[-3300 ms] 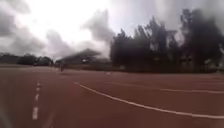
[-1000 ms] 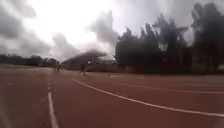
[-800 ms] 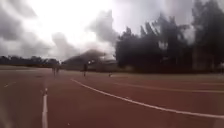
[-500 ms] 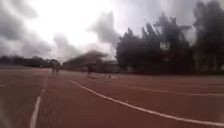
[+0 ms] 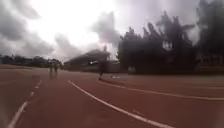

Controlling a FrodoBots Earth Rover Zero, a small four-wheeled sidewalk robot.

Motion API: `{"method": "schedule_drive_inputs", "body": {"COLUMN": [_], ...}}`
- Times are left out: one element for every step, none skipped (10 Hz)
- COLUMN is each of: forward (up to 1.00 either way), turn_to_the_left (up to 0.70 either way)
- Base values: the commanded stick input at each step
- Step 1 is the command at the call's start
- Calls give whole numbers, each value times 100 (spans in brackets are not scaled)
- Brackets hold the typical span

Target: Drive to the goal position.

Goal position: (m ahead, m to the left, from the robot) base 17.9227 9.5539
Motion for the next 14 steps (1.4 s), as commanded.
{"method": "schedule_drive_inputs", "body": {"forward": [85,85,85,85,85,85,85,85,85,85,85,85,85,85], "turn_to_the_left": [0,0,0,0,0,0,0,0,0,0,0,0,0,0]}}
